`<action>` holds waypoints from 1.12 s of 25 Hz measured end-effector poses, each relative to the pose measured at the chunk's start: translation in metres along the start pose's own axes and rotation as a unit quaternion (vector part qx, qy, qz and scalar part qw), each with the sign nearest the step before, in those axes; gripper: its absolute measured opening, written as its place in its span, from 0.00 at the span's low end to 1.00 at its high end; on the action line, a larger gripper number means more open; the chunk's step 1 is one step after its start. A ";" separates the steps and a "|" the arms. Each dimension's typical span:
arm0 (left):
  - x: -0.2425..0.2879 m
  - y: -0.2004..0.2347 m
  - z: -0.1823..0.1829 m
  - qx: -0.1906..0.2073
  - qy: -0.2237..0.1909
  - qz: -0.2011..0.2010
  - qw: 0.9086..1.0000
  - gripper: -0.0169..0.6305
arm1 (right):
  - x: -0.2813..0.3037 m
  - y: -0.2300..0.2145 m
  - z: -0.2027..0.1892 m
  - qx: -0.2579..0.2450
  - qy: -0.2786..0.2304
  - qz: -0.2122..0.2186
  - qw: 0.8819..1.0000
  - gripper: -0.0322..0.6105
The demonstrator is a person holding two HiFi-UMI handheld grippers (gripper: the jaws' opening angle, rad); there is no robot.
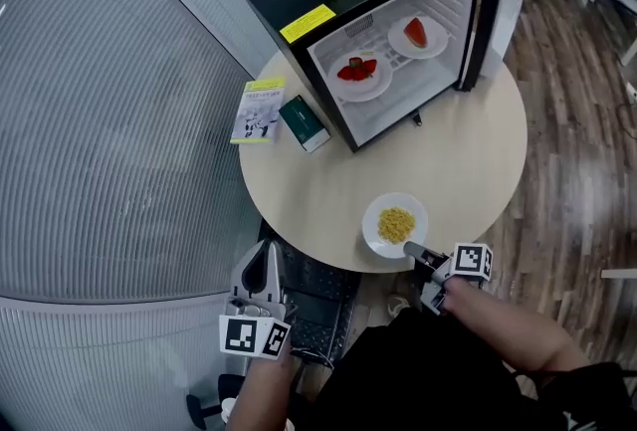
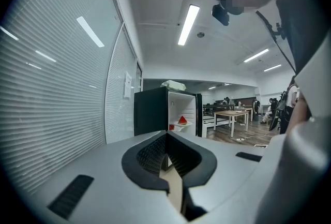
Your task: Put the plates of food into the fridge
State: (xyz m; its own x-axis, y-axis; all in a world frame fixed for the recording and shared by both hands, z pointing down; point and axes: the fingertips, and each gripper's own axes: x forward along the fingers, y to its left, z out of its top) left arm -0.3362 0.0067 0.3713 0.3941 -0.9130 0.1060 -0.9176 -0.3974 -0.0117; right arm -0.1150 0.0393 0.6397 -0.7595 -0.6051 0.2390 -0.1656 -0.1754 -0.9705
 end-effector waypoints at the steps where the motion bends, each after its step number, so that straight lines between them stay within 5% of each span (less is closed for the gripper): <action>1: 0.006 -0.003 0.003 0.000 -0.005 -0.002 1.000 0.03 | -0.001 0.004 0.008 -0.007 -0.001 0.002 1.000 0.08; 17: 0.087 -0.023 0.041 0.012 -0.037 0.010 0.999 0.03 | 0.002 0.053 0.146 -0.036 -0.036 0.032 0.998 0.08; 28: 0.159 -0.033 0.044 0.003 -0.037 0.018 0.999 0.03 | 0.014 0.053 0.249 -0.037 -0.067 0.015 0.997 0.08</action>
State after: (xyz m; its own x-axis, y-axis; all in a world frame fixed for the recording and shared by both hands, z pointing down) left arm -0.2412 -0.1292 0.3450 0.3636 -0.9311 0.0308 -0.9311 -0.3642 -0.0195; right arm 0.0221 -0.1720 0.6002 -0.6745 -0.7085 0.2076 -0.1945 -0.1008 -0.9757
